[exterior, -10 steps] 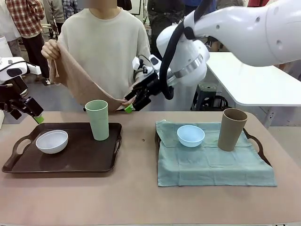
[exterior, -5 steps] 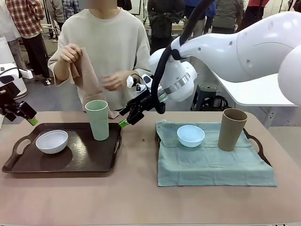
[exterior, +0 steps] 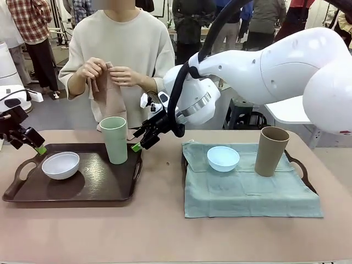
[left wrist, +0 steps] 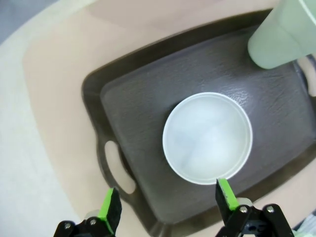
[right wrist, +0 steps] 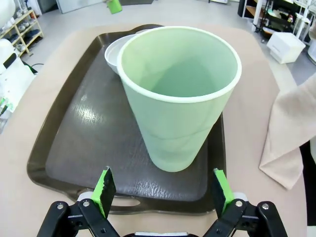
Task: Set up a tray with a mat and arrange the tableware.
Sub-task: Pick up the Picnic Bowl and Reusable plastic cup from the Handle tray in front of the human's position and hold them in the air.
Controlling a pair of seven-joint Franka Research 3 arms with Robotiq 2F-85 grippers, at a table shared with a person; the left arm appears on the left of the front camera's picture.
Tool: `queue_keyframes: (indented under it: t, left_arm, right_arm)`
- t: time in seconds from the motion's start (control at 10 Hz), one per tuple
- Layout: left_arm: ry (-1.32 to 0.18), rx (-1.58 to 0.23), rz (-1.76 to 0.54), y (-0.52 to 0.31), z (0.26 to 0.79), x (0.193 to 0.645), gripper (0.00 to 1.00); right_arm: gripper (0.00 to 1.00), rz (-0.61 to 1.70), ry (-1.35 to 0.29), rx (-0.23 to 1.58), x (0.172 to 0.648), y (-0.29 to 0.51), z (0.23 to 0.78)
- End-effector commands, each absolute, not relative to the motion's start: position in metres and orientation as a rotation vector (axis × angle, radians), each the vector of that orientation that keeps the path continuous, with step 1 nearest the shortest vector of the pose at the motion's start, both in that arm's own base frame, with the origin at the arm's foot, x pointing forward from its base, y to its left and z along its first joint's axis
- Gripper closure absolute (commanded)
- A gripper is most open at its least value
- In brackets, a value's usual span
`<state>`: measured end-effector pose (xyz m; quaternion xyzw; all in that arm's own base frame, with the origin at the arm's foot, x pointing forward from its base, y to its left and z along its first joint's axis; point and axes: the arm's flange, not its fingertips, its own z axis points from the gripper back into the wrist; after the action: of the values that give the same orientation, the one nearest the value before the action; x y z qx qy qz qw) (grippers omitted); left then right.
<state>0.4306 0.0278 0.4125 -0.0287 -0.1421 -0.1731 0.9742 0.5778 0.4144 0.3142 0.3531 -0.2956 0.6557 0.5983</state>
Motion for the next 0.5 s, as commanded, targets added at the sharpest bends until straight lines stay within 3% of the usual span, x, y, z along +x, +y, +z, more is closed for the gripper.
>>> queue_keyframes:
  t: [0.0,0.4]
  left_arm:
    - [-0.290,-0.078,-0.383,0.023,0.402,0.440,0.00]
    - [-0.263,-0.066,-0.377,0.015,0.389,0.447,0.00]
  right_arm:
    - [0.00,1.515,-0.683,0.801,0.588,0.428,0.311]
    - [0.00,1.523,-0.667,0.847,0.594,0.442,0.301]
